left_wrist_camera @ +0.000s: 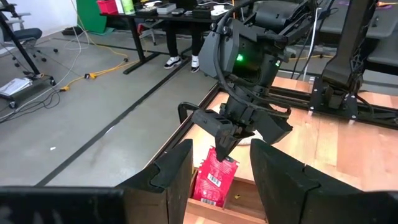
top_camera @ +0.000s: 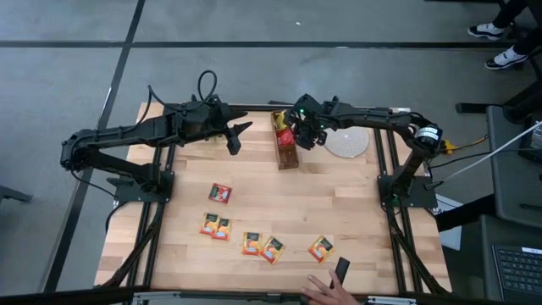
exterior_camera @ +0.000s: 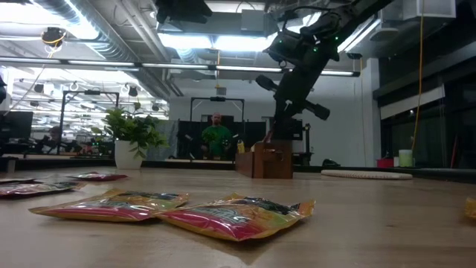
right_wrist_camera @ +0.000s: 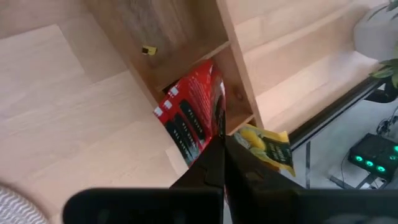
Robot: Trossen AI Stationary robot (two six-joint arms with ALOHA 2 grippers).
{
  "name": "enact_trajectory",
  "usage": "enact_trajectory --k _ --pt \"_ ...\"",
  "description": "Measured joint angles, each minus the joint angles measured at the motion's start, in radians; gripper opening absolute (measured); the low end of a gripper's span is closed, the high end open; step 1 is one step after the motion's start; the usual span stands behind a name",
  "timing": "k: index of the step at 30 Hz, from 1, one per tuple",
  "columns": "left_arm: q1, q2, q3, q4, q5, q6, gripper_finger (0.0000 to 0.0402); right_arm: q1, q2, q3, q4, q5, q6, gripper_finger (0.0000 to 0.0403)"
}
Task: Pick & Place Tea
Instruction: Put the red tea bag into the middle section of the wooden organizer
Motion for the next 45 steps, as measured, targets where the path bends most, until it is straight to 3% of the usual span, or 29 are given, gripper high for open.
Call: enact_trajectory --k 14,38,45 --pt "-0.002 0.0 0.0 0.0 0.026 0.0 0.0157 -0.002 0.042 0.0 0.052 0.006 -0.002 0.001" --pt "-0.002 0.0 0.0 0.0 0.029 0.0 0.0157 -0.002 0.042 0.0 0.076 -0.027 0.006 0.0081" --pt "-0.002 0.0 0.0 0.0 0.029 0.0 0.0157 0.008 0.039 0.0 0.083 -0.014 0.226 0.0071"
